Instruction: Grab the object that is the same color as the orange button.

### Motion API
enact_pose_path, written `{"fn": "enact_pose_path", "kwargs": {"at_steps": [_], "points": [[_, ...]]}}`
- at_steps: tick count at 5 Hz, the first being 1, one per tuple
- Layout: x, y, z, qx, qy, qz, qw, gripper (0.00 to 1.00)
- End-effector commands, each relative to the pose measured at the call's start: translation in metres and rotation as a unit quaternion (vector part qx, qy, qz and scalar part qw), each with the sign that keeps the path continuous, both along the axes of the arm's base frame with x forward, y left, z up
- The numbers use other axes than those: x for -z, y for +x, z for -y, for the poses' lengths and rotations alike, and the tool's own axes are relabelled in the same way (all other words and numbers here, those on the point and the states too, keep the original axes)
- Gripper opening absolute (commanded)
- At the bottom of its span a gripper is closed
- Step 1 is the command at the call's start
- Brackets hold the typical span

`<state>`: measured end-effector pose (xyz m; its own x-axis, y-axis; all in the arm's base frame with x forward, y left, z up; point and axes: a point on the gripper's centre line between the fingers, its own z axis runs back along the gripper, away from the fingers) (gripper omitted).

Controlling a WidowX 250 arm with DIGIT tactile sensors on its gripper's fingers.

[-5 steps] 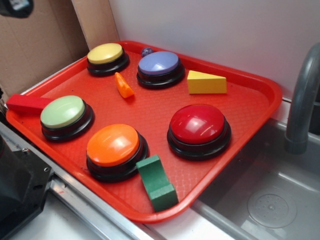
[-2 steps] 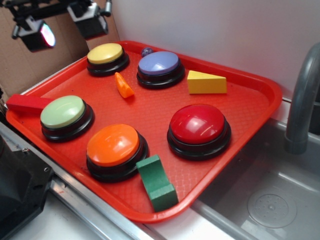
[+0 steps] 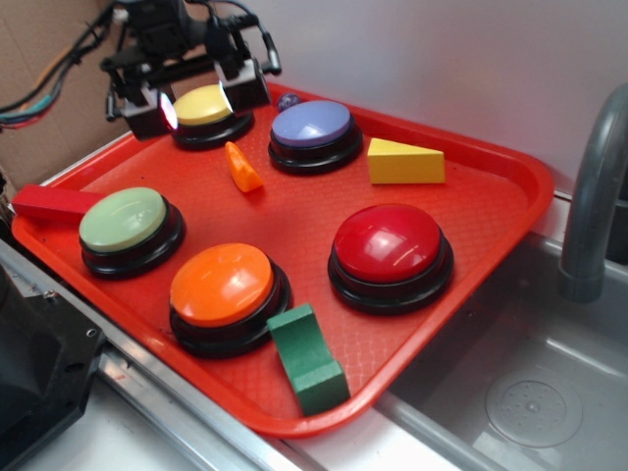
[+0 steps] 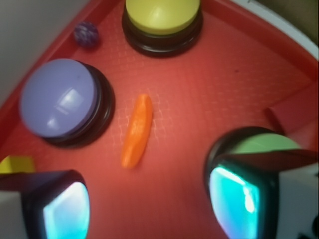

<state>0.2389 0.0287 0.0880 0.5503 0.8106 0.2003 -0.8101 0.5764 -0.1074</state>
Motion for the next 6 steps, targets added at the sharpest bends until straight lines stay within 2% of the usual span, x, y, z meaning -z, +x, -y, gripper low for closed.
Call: {"fn": "enact_pose_path", "kwargs": {"at_steps": [1, 3, 4, 5, 6], "points": [[0.033, 0.033, -0.02, -0.013, 0.011, 0.002, 1.0, 1.0], [0.056, 0.03, -0.031, -0.003, 0.003, -0.021, 1.0, 1.0], [0.061, 0.025, -0.035, 0.007, -0.008, -0.016, 1.0, 0.95], [0.06, 0.024, -0.032, 0.04, -0.016, -0.009, 0.999, 0.0], [0.062, 0.021, -0.032, 0.055, -0.026, -0.014, 0.998, 0.0]]}}
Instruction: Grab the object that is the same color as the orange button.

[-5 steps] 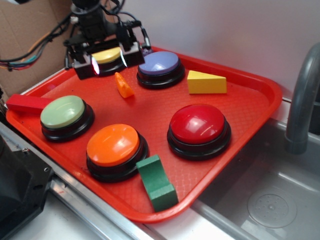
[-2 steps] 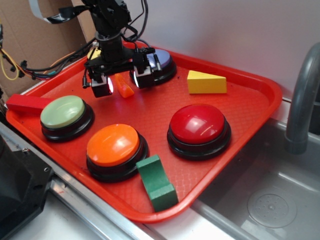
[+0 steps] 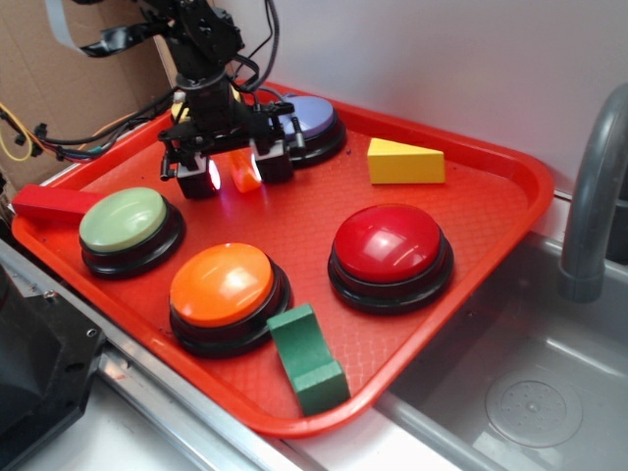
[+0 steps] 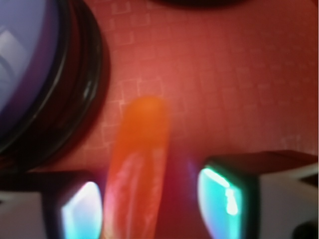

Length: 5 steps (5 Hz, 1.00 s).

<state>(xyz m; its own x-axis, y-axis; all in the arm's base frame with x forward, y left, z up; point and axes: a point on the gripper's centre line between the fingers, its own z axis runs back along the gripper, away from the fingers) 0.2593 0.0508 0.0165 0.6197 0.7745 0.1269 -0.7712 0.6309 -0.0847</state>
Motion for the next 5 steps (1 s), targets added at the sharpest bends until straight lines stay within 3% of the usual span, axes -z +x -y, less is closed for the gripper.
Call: {"fn": "enact_pose_path", "kwargs": {"at_steps": [1, 2, 3, 4, 5], "points": [[-0.015, -0.001, -0.009, 0.017, 0.01, 0.025, 0.999, 0.0], [-0.043, -0.002, -0.01, 0.047, 0.016, 0.027, 0.998, 0.0], [-0.085, 0.0, 0.001, 0.122, 0.056, 0.01, 0.991, 0.0], [-0.113, 0.005, 0.019, 0.214, 0.109, -0.021, 0.97, 0.0], [-0.15, -0.012, 0.043, 0.281, 0.088, 0.011, 0.955, 0.0]]}}
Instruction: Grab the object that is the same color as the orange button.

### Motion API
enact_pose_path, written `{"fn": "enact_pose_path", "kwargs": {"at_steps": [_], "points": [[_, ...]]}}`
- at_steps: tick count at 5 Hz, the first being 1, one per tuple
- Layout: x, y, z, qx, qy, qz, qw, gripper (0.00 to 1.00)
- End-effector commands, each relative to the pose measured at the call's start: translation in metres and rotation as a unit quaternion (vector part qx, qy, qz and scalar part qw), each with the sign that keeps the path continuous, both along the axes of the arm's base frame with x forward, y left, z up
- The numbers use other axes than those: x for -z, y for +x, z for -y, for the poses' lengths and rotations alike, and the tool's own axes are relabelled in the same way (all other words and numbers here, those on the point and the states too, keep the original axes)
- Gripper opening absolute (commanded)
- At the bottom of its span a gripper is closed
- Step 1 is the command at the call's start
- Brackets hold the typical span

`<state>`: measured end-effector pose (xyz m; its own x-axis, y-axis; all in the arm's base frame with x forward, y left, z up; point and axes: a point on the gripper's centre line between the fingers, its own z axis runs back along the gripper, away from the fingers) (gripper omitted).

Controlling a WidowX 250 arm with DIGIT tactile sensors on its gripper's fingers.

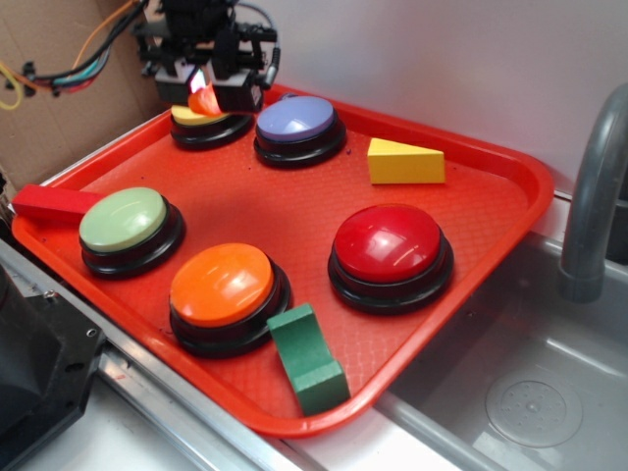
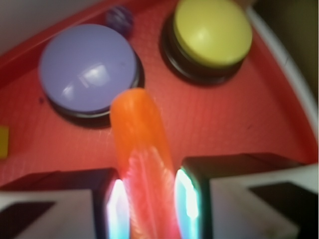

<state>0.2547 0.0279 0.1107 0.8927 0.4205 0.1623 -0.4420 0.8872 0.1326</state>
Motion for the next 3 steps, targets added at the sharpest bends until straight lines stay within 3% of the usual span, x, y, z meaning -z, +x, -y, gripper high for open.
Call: {"fn": "enact_pose_path", "kwargs": {"at_steps": [1, 2, 3], "points": [[-0.0708, -0.0204, 0.0312, 0.113, -0.038, 0.064, 0.991, 0.0], [-0.0709, -0.0276, 0.0333, 0.115, -0.046, 0.067, 0.99, 0.0], [-0.0655, -0.0302, 0.0252, 0.098, -0.029, 0.08, 0.991, 0.0]]}}
